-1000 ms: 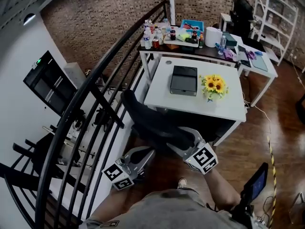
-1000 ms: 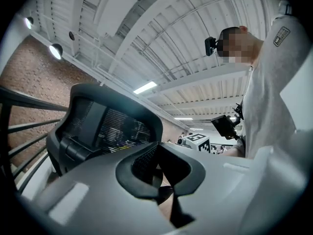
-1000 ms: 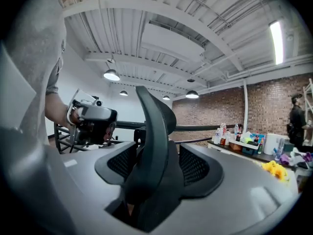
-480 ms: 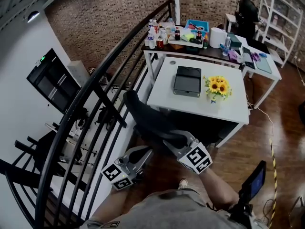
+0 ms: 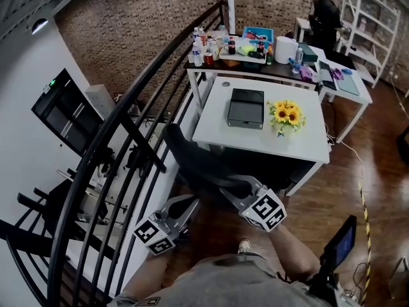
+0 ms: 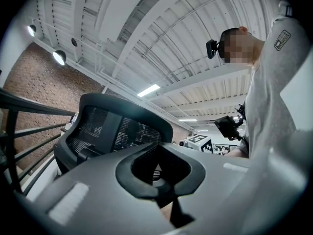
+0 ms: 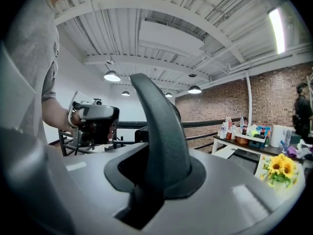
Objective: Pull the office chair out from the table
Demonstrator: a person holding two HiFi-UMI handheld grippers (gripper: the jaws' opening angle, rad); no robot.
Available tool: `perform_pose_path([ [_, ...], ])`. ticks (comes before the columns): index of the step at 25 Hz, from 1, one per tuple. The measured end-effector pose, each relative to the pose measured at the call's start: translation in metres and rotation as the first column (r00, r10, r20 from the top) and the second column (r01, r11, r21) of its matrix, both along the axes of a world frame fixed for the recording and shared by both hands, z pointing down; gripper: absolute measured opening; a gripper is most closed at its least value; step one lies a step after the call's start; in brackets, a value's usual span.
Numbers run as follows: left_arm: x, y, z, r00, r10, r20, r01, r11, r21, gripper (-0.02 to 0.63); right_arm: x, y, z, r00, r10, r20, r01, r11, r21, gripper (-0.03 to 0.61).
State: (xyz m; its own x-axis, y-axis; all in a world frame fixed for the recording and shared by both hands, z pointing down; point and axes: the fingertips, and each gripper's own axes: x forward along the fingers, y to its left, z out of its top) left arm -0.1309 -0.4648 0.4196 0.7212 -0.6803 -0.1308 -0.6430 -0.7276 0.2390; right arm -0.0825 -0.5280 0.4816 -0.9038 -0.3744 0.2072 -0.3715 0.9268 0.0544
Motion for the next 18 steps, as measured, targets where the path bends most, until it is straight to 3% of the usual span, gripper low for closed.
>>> perform_pose_path([
  [7, 0.006, -0.004, 0.002, 0.999, 0.031, -0.009, -0.031, 1.000, -0.003, 0.002, 0.032, 0.013, 0.001, 0.999, -0.050, -0.008, 0.050, 0.999, -0.019, 0.095],
  [18, 0.009, -0.011, 0.002, 0.999, 0.050, -0.002, -0.050, 0.999, -0.015, 0.002, 0.104, 0.034, -0.006, 0.978, -0.210, -0.011, 0.210, 0.977, -0.042, 0.092],
])
